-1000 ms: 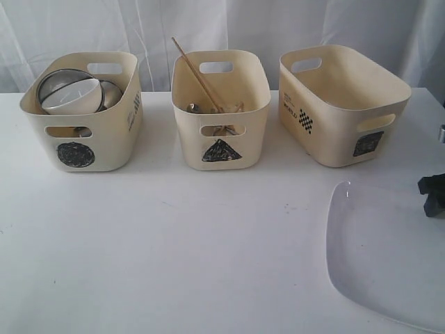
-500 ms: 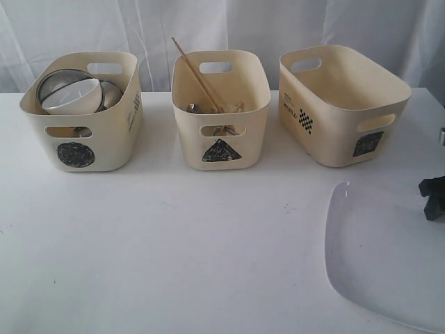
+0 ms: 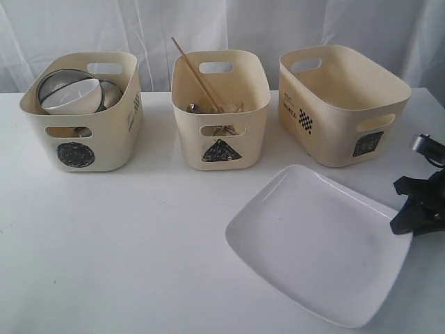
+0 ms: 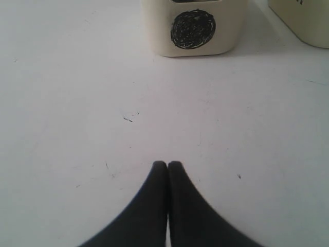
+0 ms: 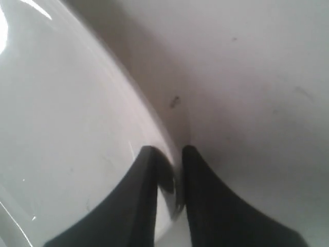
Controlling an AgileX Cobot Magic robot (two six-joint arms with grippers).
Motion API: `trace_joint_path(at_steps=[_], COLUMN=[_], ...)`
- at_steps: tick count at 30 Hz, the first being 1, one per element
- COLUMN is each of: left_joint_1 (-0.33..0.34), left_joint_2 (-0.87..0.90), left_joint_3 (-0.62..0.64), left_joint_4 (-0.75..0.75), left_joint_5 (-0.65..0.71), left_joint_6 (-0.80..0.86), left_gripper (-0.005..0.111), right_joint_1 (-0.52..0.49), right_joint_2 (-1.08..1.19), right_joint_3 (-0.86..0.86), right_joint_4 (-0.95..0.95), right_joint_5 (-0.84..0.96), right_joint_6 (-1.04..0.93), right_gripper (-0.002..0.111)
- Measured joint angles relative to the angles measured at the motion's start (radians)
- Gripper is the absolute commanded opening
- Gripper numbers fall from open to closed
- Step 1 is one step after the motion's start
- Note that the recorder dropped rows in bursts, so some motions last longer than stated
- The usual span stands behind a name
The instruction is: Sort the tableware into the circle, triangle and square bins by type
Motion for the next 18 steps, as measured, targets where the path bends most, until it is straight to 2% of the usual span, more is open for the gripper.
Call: trace_joint_path(at_steps=[14,18], left_joint_1=[0.0,0.0], left_joint_2=[0.0,0.0], left_joint_3=[0.0,0.0], left_joint_4=[0.0,0.0], left_joint_5=[0.0,0.0], left_joint_6=[0.0,0.0], left_gripper=[0.0,0.0], right_joint_1=[0.0,0.0], right_joint_2=[0.008,0.027], right_joint_3=[0.0,0.0], right_joint_4=[0.087,0.089], right_joint_5=[0.079,0.081], right_joint_6=[-0.172,-0.177], right_gripper=[0.0,0.011])
